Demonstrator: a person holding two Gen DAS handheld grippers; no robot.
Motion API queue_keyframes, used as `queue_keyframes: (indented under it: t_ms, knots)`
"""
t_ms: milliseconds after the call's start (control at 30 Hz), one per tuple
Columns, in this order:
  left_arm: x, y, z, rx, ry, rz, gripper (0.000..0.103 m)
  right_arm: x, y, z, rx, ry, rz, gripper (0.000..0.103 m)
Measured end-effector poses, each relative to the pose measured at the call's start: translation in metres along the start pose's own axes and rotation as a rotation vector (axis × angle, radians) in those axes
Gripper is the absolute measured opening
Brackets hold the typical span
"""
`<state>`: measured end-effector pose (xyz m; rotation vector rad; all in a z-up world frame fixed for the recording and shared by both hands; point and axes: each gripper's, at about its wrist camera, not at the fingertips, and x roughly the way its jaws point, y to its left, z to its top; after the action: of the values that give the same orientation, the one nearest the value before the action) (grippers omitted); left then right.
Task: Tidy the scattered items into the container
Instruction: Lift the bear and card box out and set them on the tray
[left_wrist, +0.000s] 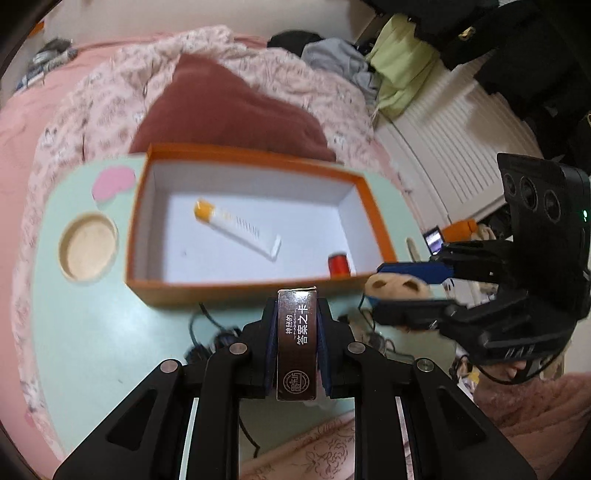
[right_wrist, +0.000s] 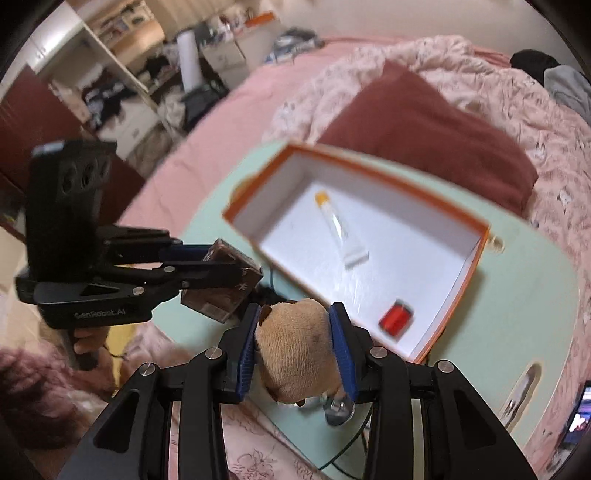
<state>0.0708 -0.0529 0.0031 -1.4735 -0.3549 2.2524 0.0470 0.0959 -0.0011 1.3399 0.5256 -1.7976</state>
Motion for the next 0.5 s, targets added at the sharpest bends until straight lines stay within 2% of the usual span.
queue_keyframes:
  t_ms: [133, 167, 200, 267, 367, 433, 500]
  knots:
    - [0.002, 0.003, -0.005, -0.023, -0.009, 0.004, 0.022, 0.025, 0.002, -0.007, 0.030, 0.058, 0.004, 0.038]
    - [0.002, 0.004, -0.005, -0.028, -0.009, -0.002, 0.033, 0.028, 0.002, -0.006, 0.035, 0.062, 0.003, 0.038]
    - [0.002, 0.004, -0.005, -0.032, -0.005, -0.010, 0.056, 0.029, 0.002, -0.006, 0.038, 0.063, 0.002, 0.040]
    - [0.000, 0.008, -0.005, -0.069, -0.011, -0.027, 0.080, 0.028, 0.002, -0.004, 0.040, 0.058, -0.002, 0.048]
    - [-0.006, 0.014, -0.003, -0.103, -0.042, -0.067, 0.080, 0.017, 0.001, 0.001, 0.047, 0.023, -0.003, 0.055]
    - [-0.009, 0.016, -0.001, -0.100, -0.056, -0.041, 0.080, 0.009, -0.001, 0.006, 0.046, -0.004, -0.018, 0.055]
    - [-0.012, 0.017, 0.003, -0.083, -0.076, 0.017, 0.080, 0.003, -0.007, 0.015, 0.056, -0.023, -0.060, 0.055]
